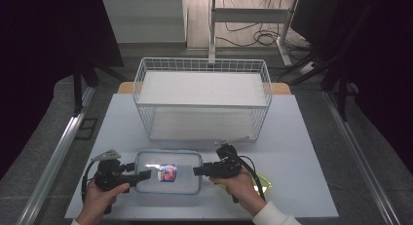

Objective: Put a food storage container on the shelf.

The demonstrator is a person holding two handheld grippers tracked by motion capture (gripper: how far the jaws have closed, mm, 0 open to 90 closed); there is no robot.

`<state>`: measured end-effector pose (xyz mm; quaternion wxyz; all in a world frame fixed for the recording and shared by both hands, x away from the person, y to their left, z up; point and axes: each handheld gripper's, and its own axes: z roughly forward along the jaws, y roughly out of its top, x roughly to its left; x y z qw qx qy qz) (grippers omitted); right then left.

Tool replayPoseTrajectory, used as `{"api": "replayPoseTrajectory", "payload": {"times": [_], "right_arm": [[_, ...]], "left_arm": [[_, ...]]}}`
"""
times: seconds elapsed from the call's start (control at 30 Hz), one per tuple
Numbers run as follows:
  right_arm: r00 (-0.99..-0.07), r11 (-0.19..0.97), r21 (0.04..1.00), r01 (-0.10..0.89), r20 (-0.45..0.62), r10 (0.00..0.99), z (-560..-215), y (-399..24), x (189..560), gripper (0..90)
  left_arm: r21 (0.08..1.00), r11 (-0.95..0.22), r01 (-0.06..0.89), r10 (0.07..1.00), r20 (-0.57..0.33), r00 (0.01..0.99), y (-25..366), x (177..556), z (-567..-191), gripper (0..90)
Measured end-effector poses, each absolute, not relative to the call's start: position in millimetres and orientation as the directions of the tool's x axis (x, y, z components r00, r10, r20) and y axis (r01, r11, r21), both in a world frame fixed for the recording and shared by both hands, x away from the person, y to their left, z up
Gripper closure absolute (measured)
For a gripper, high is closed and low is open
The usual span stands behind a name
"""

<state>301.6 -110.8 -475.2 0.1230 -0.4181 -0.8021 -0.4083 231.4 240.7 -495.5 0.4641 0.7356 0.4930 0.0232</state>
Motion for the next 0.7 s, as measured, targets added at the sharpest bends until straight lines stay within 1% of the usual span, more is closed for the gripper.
{"api": "replayPoseTrajectory", "payload": {"times": [0.07, 0.2, 0.23, 0.27, 0.3, 0.33, 0.43, 0.57, 0.7], "right_arm": [[-0.624, 0.292, 0.58, 0.761, 0.527, 0.577, -469.0, -113.8, 301.2, 61.5], [-0.629, 0.292, 0.588, 0.755, 0.522, 0.575, -468.8, -113.6, 300.3, 60.6], [-0.635, 0.299, 0.591, 0.749, 0.513, 0.578, -469.1, -112.2, 299.0, 57.7], [-0.641, 0.318, 0.586, 0.745, 0.497, 0.585, -470.9, -109.1, 296.9, 52.5], [-0.643, 0.34, 0.57, 0.748, 0.493, 0.586, -474.8, -106.1, 294.8, 49.5], [-0.643, 0.352, 0.557, 0.752, 0.502, 0.578, -479.3, -105.1, 293.0, 47.5], [-0.646, 0.363, 0.547, 0.754, 0.521, 0.557, -485.6, -107.5, 290.0, 46.6], [-0.651, 0.391, 0.527, 0.754, 0.526, 0.547, -490.8, -102.3, 292.9, 33.5], [-0.655, 0.401, 0.523, 0.752, 0.522, 0.547, -491.1, -98.3, 296.8, 28.0]], "left_arm": [[0.709, -0.092, 0.699, 0.749, -0.414, 0.518, 240.1, 230.5, -494.3, 30.1], [0.71, -0.082, 0.699, 0.747, -0.42, 0.515, 240.8, 229.0, -496.5, 30.1], [0.709, -0.08, 0.701, 0.747, -0.422, 0.513, 241.1, 229.0, -496.6, 30.0], [0.706, -0.077, 0.704, 0.749, -0.425, 0.509, 241.4, 229.3, -497.0, 30.1], [0.702, -0.069, 0.708, 0.746, -0.436, 0.504, 242.2, 229.8, -498.3, 30.0], [0.702, -0.061, 0.71, 0.743, -0.443, 0.502, 243.2, 230.3, -500.1, 30.0], [0.708, -0.066, 0.703, 0.739, -0.439, 0.512, 243.7, 230.8, -500.6, 30.0], [0.715, -0.074, 0.696, 0.74, -0.429, 0.519, 243.1, 230.1, -499.9, 30.0], [0.712, -0.068, 0.699, 0.733, -0.439, 0.519, 244.7, 231.4, -502.2, 30.0]]}}
